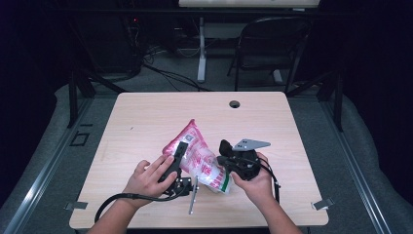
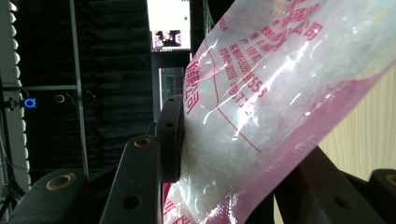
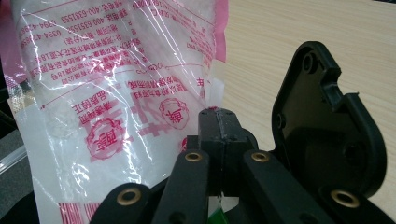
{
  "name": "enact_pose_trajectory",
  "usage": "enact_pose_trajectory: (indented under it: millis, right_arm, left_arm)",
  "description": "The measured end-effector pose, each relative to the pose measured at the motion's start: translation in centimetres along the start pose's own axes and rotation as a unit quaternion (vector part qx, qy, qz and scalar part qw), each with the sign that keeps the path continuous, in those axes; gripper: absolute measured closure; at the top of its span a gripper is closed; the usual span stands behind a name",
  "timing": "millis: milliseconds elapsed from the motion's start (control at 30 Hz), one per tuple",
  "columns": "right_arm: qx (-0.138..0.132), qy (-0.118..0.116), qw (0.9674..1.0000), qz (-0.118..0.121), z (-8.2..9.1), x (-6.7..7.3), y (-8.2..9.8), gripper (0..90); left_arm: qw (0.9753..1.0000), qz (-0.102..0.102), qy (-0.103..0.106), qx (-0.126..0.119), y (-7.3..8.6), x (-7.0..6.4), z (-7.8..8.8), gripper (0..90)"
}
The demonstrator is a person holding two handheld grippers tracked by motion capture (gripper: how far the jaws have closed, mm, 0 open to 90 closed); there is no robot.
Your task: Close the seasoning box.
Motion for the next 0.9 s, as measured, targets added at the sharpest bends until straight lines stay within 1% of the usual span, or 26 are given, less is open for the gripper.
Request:
enact_pose_trajectory:
  millis: [167, 233, 367, 433, 667, 900]
  right_arm:
    - [-0.002, 0.000, 1.0000, -0.001, -0.01, -0.08, -0.01, 90.0]
    - [-0.002, 0.000, 1.0000, -0.002, -0.02, -0.13, 0.00, 90.0]
    - [-0.001, 0.001, 1.0000, -0.002, -0.02, -0.18, -0.01, 90.0]
    - [-0.002, 0.001, 1.0000, -0.002, -0.03, -0.18, -0.01, 90.0]
    - [0.000, 0.000, 1.0000, -0.005, -0.13, -0.28, 0.03, 90.0]
    - [0.001, 0.000, 1.0000, -0.005, -0.17, -0.31, 0.05, 90.0]
  left_arm:
    - [1.0000, -0.004, -0.002, -0.004, -0.14, 0.17, -0.09, 63.7]
    - [1.0000, -0.001, 0.000, -0.003, -0.16, 0.16, -0.11, 63.7]
    - [1.0000, -0.006, 0.001, -0.003, -0.20, 0.32, -0.14, 63.8]
    - [1.0000, -0.003, 0.000, -0.005, -0.23, 0.35, -0.13, 63.8]
    - [1.0000, -0.008, -0.001, -0.005, -0.30, 0.36, -0.18, 63.9]
    - [1.0000, -0.006, -0.001, -0.006, -0.34, 0.41, -0.19, 64.0]
Point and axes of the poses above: each handheld gripper's, and its own axes: z roughly backward along the jaws, y roughly out of its underside, x roughly to its left, the point moved 3 cm from there along -z, roughly forward along the jaws, and after that the axes turned 1 degree about -x, right-handed, at the moved point
